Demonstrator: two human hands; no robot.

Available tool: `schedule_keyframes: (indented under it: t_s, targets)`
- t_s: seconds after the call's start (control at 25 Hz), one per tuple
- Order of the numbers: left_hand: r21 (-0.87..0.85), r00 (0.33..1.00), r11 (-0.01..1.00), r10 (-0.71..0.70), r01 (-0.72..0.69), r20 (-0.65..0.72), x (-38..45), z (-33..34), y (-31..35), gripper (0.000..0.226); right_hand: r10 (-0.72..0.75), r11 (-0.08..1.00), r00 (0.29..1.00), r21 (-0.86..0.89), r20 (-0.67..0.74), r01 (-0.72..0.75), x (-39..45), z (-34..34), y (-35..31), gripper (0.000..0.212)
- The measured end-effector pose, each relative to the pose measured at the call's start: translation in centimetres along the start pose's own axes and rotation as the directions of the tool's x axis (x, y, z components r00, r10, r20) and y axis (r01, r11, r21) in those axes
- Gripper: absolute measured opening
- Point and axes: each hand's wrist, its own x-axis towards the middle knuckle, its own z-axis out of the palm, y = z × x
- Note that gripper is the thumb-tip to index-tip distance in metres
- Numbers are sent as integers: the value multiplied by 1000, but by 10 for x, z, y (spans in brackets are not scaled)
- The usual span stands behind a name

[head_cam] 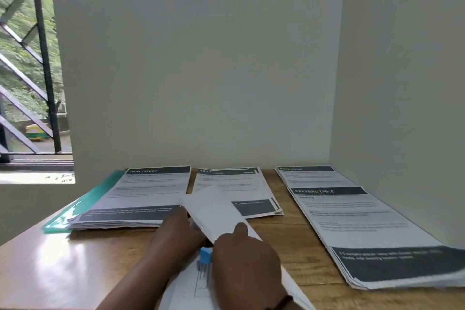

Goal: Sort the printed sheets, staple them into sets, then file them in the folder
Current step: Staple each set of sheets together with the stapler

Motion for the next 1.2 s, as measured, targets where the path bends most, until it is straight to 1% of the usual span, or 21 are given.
schedule_keyframes:
  t_s: [0.04, 0.08, 0.16, 0.2, 0.28, 0.32, 0.36, 0.4, 0.48, 0.52, 0.56, 0.6, 0.64, 0.68, 0.72, 0.8, 0.88, 0.92, 1.04, 1.12, 1.2]
  targets:
    - [5, 1000, 1000, 11, -11, 2, -1, -1, 0, 30, 24, 999, 999, 22, -23, -24, 2, 2, 0, 34]
    - [14, 1000, 1000, -3, 2, 22, -3, -3, 0, 32, 49, 998, 995, 49, -85, -45, 3, 0, 4, 32]
    - [8, 995, 998, -66, 66, 72, -1, -2, -5, 48, 108, 990, 971, 116, -214, -85, 5, -9, 22, 27]
    - [-36, 992, 994, -98, 102, 84, 1, 0, -7, 58, 133, 986, 955, 131, -264, -101, 6, -15, 34, 25]
    - [-199, 986, 970, -120, 141, 113, 4, -4, -4, 57, 171, 978, 931, 170, -324, -121, 10, -29, 59, 16]
    - [-293, 983, 942, -129, 163, 132, 5, -9, 2, 55, 193, 960, 921, 259, -338, -107, 11, -37, 71, 11]
    - [-384, 983, 908, -128, 171, 134, 9, -16, 7, 62, 219, 914, 909, 401, -355, -63, 12, -44, 82, 9]
    - [-488, 988, 860, -104, 149, 118, 14, -24, 11, 63, 251, 827, 896, 562, -366, -2, 11, -49, 91, 7]
    - [-709, 991, 701, 30, 71, 129, 22, -45, 23, 52, 334, 577, 876, 811, -348, 102, 8, -53, 103, 4]
    - [-788, 977, 612, 120, 67, 177, 27, -55, 30, 48, 356, 466, 877, 875, -323, 133, 9, -54, 106, 3]
    - [-852, 956, 513, 182, 106, 228, 32, -63, 35, 46, 362, 389, 879, 907, -311, 161, 11, -53, 108, 2]
    - [-898, 939, 414, 228, 147, 259, 35, -70, 42, 46, 367, 341, 874, 920, -318, 191, 14, -52, 109, 5]
    - [-923, 931, 354, 263, 150, 252, 39, -76, 49, 48, 373, 308, 863, 923, -342, 232, 18, -50, 109, 8]
    - [-939, 937, 326, 283, 107, 205, 42, -81, 58, 51, 378, 297, 842, 912, -385, 284, 21, -51, 110, 10]
    - [-945, 944, 325, 298, 38, 141, 42, -86, 69, 51, 375, 323, 814, 885, -444, 334, 25, -51, 112, 11]
    - [-910, 942, 381, 335, -160, -26, 33, -93, 94, 34, 320, 427, 762, 803, -564, 415, 28, -56, 112, 9]
    - [-809, 907, 477, 392, -342, -152, 19, -93, 115, 16, 279, 511, 723, 735, -632, 446, 30, -62, 111, 12]
    - [-743, 891, 536, 418, -401, -179, 15, -90, 118, 16, 287, 533, 715, 726, -637, 434, 31, -62, 112, 15]
    - [-628, 890, 654, 431, -421, -148, 14, -74, 107, 22, 317, 579, 745, 742, -587, 339, 36, -52, 117, 8]
    - [-612, 901, 681, 412, -402, -133, 22, -71, 95, 24, 293, 601, 775, 738, -560, 306, 39, -44, 119, 10]
    - [-635, 910, 674, 396, -378, -122, 29, -76, 91, 25, 276, 599, 786, 738, -554, 310, 43, -42, 119, 13]
